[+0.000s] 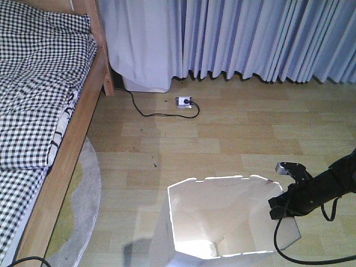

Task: Move trash bin to bedside with robot
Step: 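Keep holding the bin while driving up beside the bed frame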

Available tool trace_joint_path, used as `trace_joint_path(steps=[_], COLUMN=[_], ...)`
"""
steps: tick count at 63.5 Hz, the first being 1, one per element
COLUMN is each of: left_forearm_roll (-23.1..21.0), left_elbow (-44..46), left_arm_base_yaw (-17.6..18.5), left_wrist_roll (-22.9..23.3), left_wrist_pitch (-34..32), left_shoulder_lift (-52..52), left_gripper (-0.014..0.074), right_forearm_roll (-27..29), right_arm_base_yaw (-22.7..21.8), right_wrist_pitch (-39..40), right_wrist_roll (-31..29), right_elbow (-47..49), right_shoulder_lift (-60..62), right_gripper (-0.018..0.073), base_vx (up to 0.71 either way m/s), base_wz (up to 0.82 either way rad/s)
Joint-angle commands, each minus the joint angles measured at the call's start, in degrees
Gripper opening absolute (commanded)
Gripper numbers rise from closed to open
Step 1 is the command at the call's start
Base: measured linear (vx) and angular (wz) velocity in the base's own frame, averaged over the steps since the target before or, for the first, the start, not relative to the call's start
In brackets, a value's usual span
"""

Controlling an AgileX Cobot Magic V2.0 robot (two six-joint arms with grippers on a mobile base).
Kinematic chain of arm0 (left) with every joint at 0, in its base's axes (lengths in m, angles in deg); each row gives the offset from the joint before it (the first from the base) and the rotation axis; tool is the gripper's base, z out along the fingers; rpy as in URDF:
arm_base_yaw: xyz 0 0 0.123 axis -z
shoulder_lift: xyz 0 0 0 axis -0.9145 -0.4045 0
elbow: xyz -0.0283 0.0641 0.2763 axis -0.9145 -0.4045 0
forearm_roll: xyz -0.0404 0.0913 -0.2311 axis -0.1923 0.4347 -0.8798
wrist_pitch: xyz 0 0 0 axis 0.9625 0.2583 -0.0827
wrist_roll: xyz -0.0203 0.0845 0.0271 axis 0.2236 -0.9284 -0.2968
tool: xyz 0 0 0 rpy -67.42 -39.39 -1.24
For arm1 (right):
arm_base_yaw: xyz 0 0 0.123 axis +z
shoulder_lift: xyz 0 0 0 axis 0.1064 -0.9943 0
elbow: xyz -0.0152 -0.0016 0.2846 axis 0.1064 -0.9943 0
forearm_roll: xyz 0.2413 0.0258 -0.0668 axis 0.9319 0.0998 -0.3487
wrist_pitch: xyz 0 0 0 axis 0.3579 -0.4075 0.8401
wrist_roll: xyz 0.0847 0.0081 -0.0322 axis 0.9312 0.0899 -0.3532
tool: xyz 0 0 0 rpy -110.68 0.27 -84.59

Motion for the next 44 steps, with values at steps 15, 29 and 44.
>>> trace_joint_path(steps=[15,29,44], left_forearm_roll=[0.0,0.0,0.0], left_elbow=[-1.51,-1.51,-1.51], left_arm_base_yaw=[0.02,0.02,0.02], left_wrist_roll=[0.13,0.13,0.13], left_wrist_pitch=[-4.61,-4.61,-4.61], left_shoulder_lift=[0.77,0.77,0.77], left_gripper=[-0.0006,-0.0006,-0.0006], right_forearm_roll=[3.23,3.23,3.23], right_arm_base_yaw=[-0.17,-0.17,-0.17], right_wrist_pitch=[-11.54,-11.54,-11.54], right_wrist_roll=[0.09,0.09,0.09], right_elbow=[0.67,0.67,0.67], right_shoulder_lift=[4.52,4.52,4.52], right_gripper=[-0.0007,-0.0007,-0.0007], base_vx=[0.27,0.28,0.29], base_wz=[-0.02,-0.08,-0.07])
